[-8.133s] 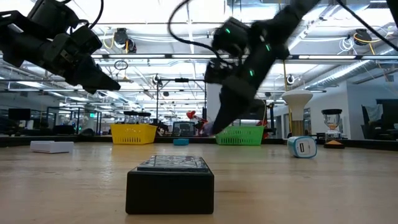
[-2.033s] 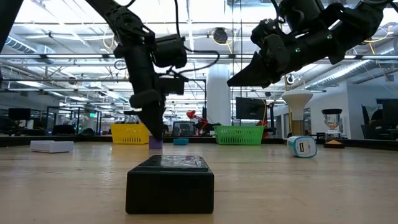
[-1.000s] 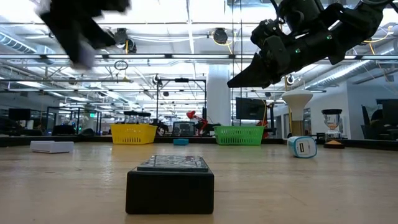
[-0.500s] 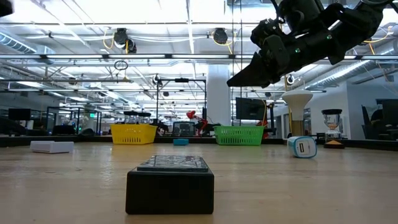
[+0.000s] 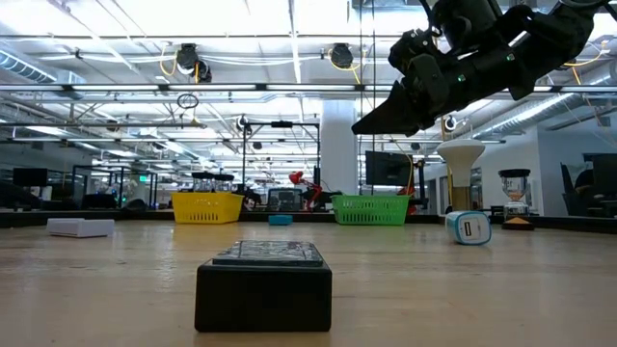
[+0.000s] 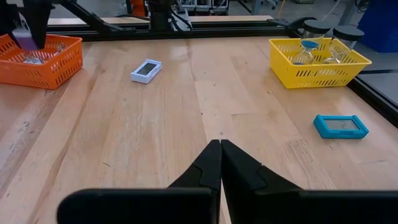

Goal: Pick & Place Office items
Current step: Put the top purple charger adapter into the orange bin

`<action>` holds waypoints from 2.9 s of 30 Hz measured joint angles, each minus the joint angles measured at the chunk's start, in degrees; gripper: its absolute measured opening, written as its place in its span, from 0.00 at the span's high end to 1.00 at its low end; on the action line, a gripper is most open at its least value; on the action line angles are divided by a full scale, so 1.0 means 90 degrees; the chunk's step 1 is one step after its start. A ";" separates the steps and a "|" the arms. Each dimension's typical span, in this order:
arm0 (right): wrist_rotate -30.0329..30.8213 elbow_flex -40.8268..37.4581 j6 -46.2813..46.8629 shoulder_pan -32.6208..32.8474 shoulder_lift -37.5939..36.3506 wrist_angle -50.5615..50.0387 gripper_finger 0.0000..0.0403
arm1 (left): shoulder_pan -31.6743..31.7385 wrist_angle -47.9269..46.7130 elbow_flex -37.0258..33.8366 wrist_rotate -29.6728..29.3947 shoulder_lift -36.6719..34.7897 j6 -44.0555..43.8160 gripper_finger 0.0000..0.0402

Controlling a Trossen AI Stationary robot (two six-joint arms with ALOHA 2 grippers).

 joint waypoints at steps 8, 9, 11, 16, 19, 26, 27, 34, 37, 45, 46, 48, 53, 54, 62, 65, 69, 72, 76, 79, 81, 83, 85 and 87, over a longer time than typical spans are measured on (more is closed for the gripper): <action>-0.0002 0.0000 -0.0007 0.0000 0.0000 -0.0002 1.00 | -0.0235 0.0005 0.0000 -0.0083 0.0430 -0.0154 0.67; -0.0002 0.0000 -0.0009 0.0000 0.0000 -0.0002 1.00 | -0.0272 0.0015 0.0000 -0.0080 0.0478 -0.0185 0.67; -0.0002 0.0000 -0.0009 0.0000 0.0000 -0.0002 1.00 | -0.0326 0.0065 0.0000 -0.0080 0.0565 -0.0201 0.67; -0.0002 0.0000 -0.0004 0.0000 0.0000 -0.0002 1.00 | -0.0366 0.0347 -0.0005 -0.0083 0.0752 -0.0196 0.67; -0.0002 -0.0002 -0.0002 0.0000 0.0000 -0.0002 1.00 | -0.0361 0.0325 -0.0006 -0.0149 0.0800 -0.0192 0.67; -0.0002 -0.0002 -0.0001 0.0000 0.0000 -0.0002 1.00 | -0.0356 0.0323 -0.0007 -0.0095 0.0800 -0.0248 0.54; -0.0002 -0.0002 -0.0002 -0.0001 0.0000 -0.0002 1.00 | -0.0356 0.0325 -0.0007 -0.0090 0.0800 -0.0244 0.53; -0.0002 -0.0002 0.0000 0.0000 0.0000 -0.0002 1.00 | -0.0354 0.0282 -0.0007 -0.0002 0.0800 -0.0058 0.56; -0.0002 -0.0002 0.0000 0.0000 0.0000 -0.0002 1.00 | -0.0315 0.0281 -0.0007 0.0115 0.0797 -0.0105 0.57; -0.0002 -0.0005 0.0003 -0.0001 0.0000 -0.0002 1.00 | -0.0167 0.0215 -0.0007 0.0322 0.0797 -0.0130 0.49; -0.0002 -0.0005 0.0003 0.0000 0.0000 -0.0002 1.00 | -0.0156 0.0169 -0.0007 0.0351 0.0797 -0.0122 0.48; -0.0002 -0.0005 0.0003 0.0000 0.0000 -0.0002 1.00 | -0.0140 -0.0027 0.0035 0.0360 0.0797 -0.0119 0.45; -0.0002 -0.0005 0.0003 0.0000 0.0000 -0.0002 1.00 | -0.0140 -0.0330 0.0230 0.0277 0.0795 0.0023 0.43; -0.0002 -0.0005 0.0003 -0.0001 0.0000 -0.0002 1.00 | -0.0140 -0.0344 0.0263 0.0263 0.0795 0.0026 0.43; -0.0005 -0.0005 0.0003 0.0000 0.0000 -0.0005 1.00 | -0.0140 -0.0444 0.0289 0.0133 0.0792 0.0047 0.43; -0.0007 -0.0005 0.0003 0.0000 0.0000 -0.0005 1.00 | -0.0167 -0.0443 0.0289 0.0082 0.0792 0.0088 0.43; -0.0007 -0.0005 0.0003 0.0000 0.0000 -0.0005 1.00 | -0.0195 -0.0444 0.0289 0.0015 0.0792 0.0085 0.43; -0.0007 -0.0005 0.0003 0.0000 0.0000 -0.0005 1.00 | -0.0196 -0.0446 0.0289 0.0048 0.0792 -0.0030 0.43; -0.0027 -0.0005 0.0003 0.0000 0.0000 -0.0005 1.00 | -0.0195 -0.0445 0.0295 0.0322 0.0792 -0.0159 0.43; -0.0027 -0.0005 0.0003 0.0000 0.0000 -0.0007 1.00 | -0.0241 -0.0491 0.0397 0.0349 0.0792 -0.0127 0.43; -0.0027 -0.0005 0.0005 -0.0002 0.0000 -0.0009 1.00 | -0.0264 -0.0605 0.0532 0.0288 0.0792 -0.0064 0.43; -0.0027 -0.0005 0.0004 0.0000 0.0000 -0.0008 1.00 | -0.0264 -0.0836 0.0692 0.0160 0.0792 -0.0021 0.43; -0.0027 -0.0005 0.0005 0.0000 0.0000 -0.0007 1.00 | -0.0264 -0.1020 0.0820 0.0004 0.0792 -0.0007 0.43; -0.0029 -0.0005 0.0005 0.0000 0.0000 -0.0014 1.00 | -0.0275 -0.1068 0.0871 -0.0164 0.0792 -0.0007 0.43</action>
